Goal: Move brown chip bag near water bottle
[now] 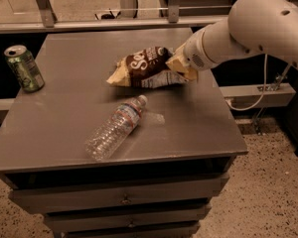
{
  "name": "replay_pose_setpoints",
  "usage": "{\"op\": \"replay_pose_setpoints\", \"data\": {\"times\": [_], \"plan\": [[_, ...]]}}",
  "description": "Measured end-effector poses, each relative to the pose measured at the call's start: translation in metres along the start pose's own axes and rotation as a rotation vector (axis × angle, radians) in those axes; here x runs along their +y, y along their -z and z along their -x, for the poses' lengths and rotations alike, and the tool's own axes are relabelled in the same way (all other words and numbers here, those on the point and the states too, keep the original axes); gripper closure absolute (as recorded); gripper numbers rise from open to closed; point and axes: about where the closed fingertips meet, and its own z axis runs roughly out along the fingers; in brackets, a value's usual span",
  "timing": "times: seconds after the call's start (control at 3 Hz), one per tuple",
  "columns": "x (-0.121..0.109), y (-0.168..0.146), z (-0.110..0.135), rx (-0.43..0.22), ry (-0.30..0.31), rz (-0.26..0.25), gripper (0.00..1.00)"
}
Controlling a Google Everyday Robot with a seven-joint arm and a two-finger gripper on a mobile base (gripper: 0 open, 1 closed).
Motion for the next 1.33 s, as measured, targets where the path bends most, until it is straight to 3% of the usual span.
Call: {"op": "replay_pose_setpoints", "data": {"times": [1.0,1.33], "plan": [[0.014,0.006,-0.013,0.031,0.014,0.066,0.00],[0.007,0.014,-0.018,0.019,0.011,0.058,0.00]]}}
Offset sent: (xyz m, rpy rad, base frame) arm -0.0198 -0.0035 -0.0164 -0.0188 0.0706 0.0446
